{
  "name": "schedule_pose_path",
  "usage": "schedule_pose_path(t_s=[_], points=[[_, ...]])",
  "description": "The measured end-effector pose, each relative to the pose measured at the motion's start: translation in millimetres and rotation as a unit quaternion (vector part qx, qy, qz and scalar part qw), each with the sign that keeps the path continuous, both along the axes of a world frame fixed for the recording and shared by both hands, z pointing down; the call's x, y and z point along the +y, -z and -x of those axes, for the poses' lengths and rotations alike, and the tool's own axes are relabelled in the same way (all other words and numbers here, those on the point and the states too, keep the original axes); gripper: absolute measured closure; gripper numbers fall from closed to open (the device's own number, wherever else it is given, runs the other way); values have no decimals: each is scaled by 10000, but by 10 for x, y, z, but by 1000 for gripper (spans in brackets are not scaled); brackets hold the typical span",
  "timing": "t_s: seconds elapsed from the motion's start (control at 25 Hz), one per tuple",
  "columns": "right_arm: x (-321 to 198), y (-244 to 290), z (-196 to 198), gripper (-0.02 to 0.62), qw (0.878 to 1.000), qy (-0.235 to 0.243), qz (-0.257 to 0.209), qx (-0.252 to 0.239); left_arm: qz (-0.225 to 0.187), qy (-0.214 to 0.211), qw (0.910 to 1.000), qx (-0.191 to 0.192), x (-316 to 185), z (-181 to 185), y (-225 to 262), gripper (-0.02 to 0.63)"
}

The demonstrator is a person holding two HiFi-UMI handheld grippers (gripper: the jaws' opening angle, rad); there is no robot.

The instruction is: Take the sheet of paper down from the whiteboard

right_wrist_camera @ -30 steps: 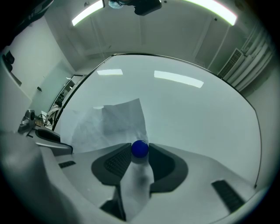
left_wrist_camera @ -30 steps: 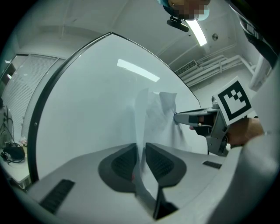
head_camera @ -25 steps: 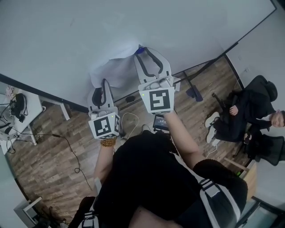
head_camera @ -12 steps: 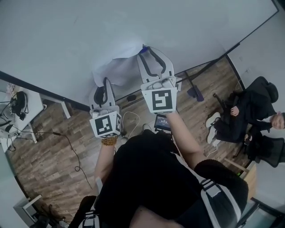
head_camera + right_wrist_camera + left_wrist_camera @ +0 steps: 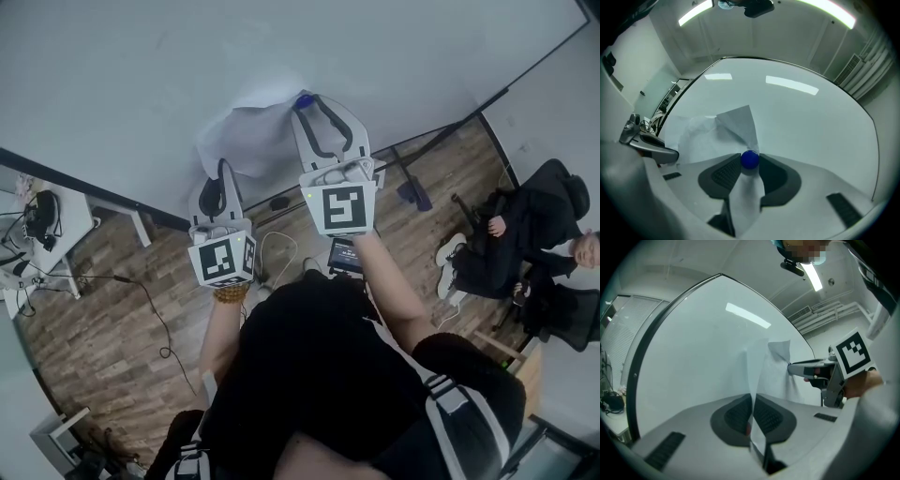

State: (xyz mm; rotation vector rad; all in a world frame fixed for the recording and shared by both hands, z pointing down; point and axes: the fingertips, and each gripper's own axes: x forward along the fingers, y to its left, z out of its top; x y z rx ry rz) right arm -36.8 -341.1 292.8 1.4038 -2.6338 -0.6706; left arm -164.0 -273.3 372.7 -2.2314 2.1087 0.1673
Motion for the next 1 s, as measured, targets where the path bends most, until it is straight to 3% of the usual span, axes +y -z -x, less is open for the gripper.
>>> schedule_pose_path(t_s=[1.0], points=[[-16,-1,11,476,10000,18,25,12,110,13,9998,187,-24,22,4,597]])
